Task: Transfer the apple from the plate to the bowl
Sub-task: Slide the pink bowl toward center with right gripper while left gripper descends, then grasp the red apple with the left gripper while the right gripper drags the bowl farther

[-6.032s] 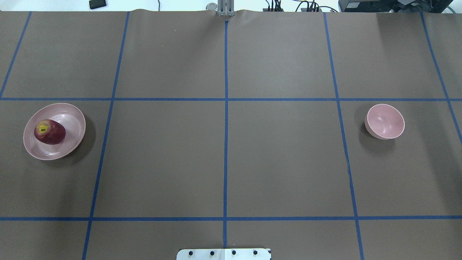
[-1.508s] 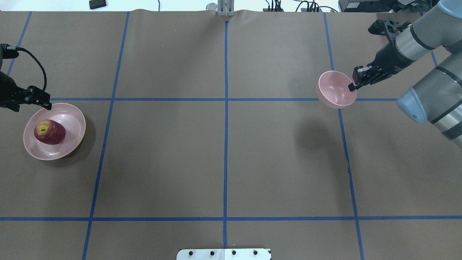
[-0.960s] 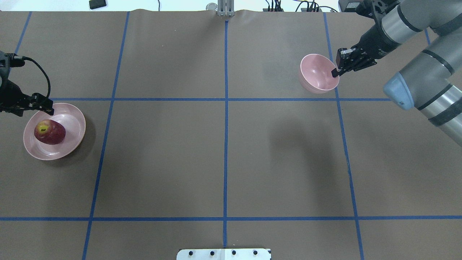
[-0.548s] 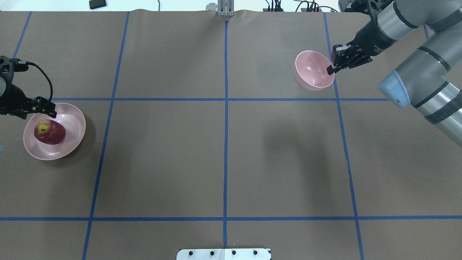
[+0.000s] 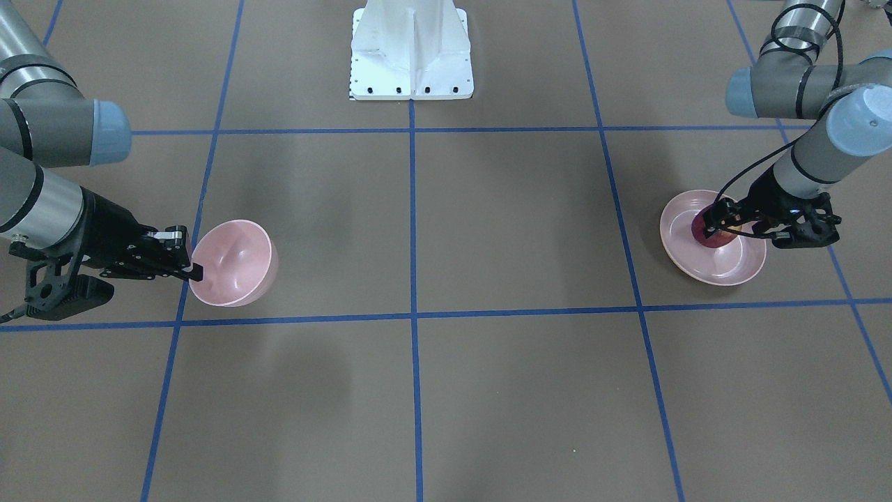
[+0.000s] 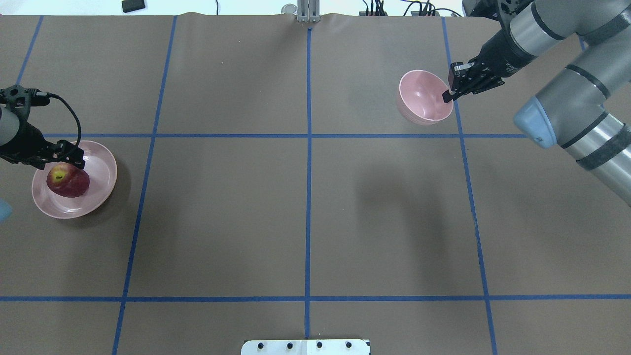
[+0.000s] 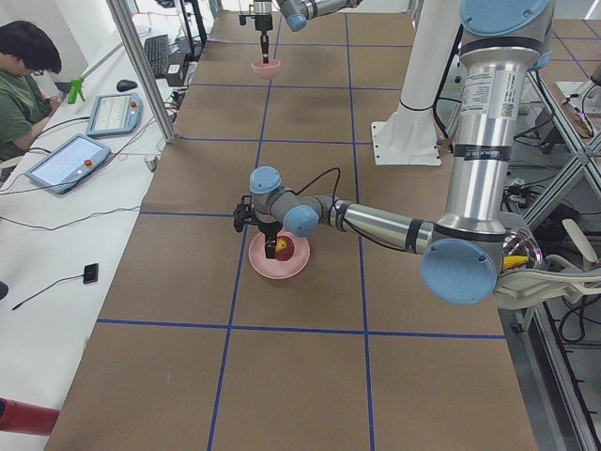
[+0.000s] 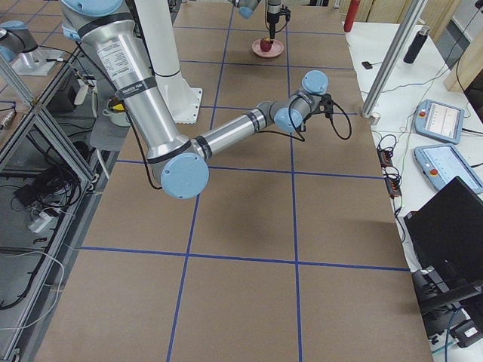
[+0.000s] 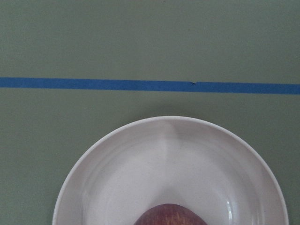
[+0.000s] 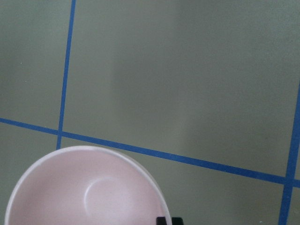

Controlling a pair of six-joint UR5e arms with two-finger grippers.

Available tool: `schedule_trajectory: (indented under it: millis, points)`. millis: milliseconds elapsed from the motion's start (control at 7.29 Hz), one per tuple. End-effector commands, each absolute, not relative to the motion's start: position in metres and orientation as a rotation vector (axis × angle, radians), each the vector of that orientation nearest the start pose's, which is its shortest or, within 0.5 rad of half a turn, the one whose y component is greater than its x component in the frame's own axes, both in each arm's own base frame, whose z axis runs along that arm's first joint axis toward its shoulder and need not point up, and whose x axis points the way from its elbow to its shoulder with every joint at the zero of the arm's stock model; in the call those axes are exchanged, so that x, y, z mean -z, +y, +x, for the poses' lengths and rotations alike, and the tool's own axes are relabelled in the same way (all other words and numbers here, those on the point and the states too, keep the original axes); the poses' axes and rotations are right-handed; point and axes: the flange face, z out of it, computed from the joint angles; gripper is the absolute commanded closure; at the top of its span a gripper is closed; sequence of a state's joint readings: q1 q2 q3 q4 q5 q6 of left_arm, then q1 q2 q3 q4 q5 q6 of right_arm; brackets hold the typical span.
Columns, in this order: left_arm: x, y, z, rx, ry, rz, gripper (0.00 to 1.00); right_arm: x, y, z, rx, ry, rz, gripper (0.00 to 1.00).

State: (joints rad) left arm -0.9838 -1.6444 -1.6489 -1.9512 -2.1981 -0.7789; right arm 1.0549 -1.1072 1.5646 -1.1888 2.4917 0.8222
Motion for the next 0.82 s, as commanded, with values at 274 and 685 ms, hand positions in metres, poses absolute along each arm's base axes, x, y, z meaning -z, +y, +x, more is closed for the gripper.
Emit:
schedule_trajectory:
  millis: [274,685]
  points:
    - [-0.562,-0.484,0.262,-0.019,0.781,-0.028,0.02,-0.328,-0.591,-0.29,0.139,-1.157,0.072,1.0]
    - [-0.545,-0.48,0.258,0.015,0.804,-0.038,0.99,-0.326,-0.586,-0.306,0.133,-1.136,0.071,1.0]
